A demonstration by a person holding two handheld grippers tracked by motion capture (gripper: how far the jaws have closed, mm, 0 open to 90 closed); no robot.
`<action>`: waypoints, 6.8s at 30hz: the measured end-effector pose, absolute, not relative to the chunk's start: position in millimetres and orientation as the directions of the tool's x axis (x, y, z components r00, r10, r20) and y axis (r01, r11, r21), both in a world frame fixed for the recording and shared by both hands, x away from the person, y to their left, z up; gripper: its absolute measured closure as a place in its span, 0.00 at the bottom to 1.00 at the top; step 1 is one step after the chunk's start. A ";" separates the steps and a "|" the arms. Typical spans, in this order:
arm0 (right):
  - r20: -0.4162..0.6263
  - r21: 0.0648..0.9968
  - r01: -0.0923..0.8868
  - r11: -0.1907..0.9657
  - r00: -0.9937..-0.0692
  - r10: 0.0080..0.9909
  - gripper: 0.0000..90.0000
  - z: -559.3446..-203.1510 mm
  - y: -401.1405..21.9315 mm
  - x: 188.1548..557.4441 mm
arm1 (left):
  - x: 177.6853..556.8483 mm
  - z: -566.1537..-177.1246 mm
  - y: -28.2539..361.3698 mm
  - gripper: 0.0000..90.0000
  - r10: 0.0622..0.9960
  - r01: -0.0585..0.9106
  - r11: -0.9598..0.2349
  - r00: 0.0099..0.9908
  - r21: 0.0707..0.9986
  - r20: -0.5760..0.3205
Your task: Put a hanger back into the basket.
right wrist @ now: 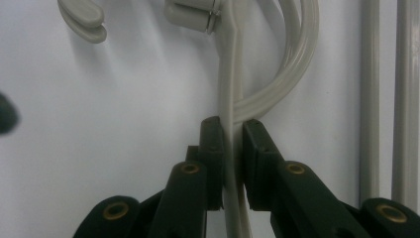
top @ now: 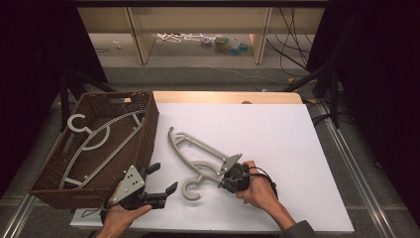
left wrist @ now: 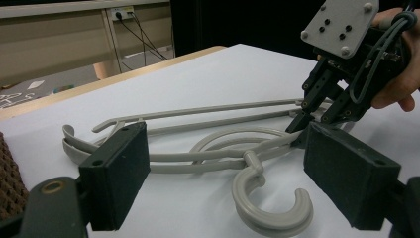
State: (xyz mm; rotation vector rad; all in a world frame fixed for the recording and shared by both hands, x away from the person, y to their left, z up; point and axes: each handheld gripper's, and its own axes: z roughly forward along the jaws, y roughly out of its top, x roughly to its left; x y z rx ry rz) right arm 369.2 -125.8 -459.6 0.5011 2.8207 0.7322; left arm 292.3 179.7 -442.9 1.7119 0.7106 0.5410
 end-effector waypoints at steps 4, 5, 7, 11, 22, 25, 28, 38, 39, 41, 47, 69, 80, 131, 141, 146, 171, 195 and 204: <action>-0.092 0.490 0.274 0.828 -0.928 0.362 0.90 -459.5 -125.3 368.9 | 292.5 -444.2 179.1 0.20 0.703 0.184 -0.160 0.711 0.970 -0.019; -0.094 0.489 0.273 0.828 -0.928 0.362 0.90 -458.8 -125.0 368.7 | 292.7 -443.4 179.4 0.20 0.705 0.185 -0.163 0.709 0.969 -0.017; -0.091 0.489 0.278 0.827 -0.926 0.366 0.90 -458.6 -124.9 368.3 | 292.3 -444.3 178.7 0.20 0.708 0.197 -0.165 0.706 0.966 -0.024; -0.097 0.494 0.273 0.825 -0.926 0.365 0.91 -454.1 -126.0 369.0 | 293.0 -443.8 178.8 0.20 0.703 0.189 -0.170 0.711 0.967 -0.015; -0.176 0.474 0.212 0.855 -0.928 0.328 0.92 -440.4 -131.6 367.4 | 292.7 -444.0 179.6 0.21 0.708 0.192 -0.180 0.707 0.965 -0.009; -0.193 0.477 0.192 0.857 -0.929 0.315 0.92 -433.2 -136.2 366.3 | 293.2 -444.5 179.9 0.21 0.709 0.195 -0.186 0.705 0.963 -0.005; -0.221 0.489 0.156 0.858 -0.930 0.295 0.92 -424.7 -142.5 364.7 | 293.3 -443.9 180.1 0.21 0.712 0.188 -0.183 0.703 0.965 -0.002; -0.218 0.547 0.130 0.827 -0.932 0.291 0.92 -402.8 -160.1 353.7 | 295.1 -444.3 179.0 0.23 0.708 0.139 -0.238 0.702 0.961 0.074; -0.220 0.558 0.118 0.821 -0.933 0.284 0.92 -398.4 -164.3 350.6 | 295.4 -444.0 177.2 0.23 0.707 0.121 -0.258 0.699 0.958 0.103; -0.214 0.561 0.120 0.819 -0.935 0.283 0.92 -396.6 -165.6 348.2 | 295.9 -444.5 175.9 0.23 0.703 0.107 -0.269 0.701 0.957 0.119; -0.189 0.579 0.100 0.809 -0.949 0.253 0.92 -390.6 -169.9 335.5 | 296.5 -442.3 168.6 0.23 0.698 0.091 -0.310 0.698 0.946 0.161; -0.135 0.593 0.049 0.804 -0.978 0.159 0.92 -384.5 -170.6 308.9 | 294.5 -436.6 127.3 0.34 0.524 -0.034 -0.457 0.797 0.889 0.300; -0.113 0.592 0.012 0.806 -0.989 0.098 0.92 -382.5 -166.3 304.9 | 291.5 -440.3 117.1 0.53 0.388 -0.133 -0.519 0.844 0.845 0.371; -0.119 0.774 0.161 0.613 -0.913 0.389 0.42 -373.5 -182.8 321.6 | 284.9 -418.7 120.8 0.88 0.337 -0.059 -0.601 0.886 0.797 0.319; -0.097 0.861 0.198 0.468 -0.840 0.534 0.34 -365.7 -188.5 321.1 | 299.8 -415.5 140.9 0.88 0.503 0.211 -0.461 0.862 0.862 0.058; -0.084 0.878 0.198 0.437 -0.833 0.547 0.34 -364.7 -190.1 319.3 | 305.0 -415.4 150.3 0.88 0.541 0.297 -0.404 0.840 0.865 -0.036; -0.039 0.905 0.224 0.361 -0.803 0.595 0.23 -401.8 -194.1 304.7 | 314.7 -385.3 206.2 0.88 0.615 0.467 -0.116 0.727 0.877 -0.306; -0.025 0.897 0.243 0.369 -0.806 0.591 0.21 -409.9 -194.0 304.8 | 342.2 -305.4 288.1 0.88 0.713 0.468 0.028 0.610 0.883 -0.346; -0.022 0.897 0.243 0.369 -0.809 0.587 0.20 -410.3 -194.0 305.1 | 370.4 -309.7 319.5 0.88 0.776 0.468 0.039 0.542 0.883 -0.322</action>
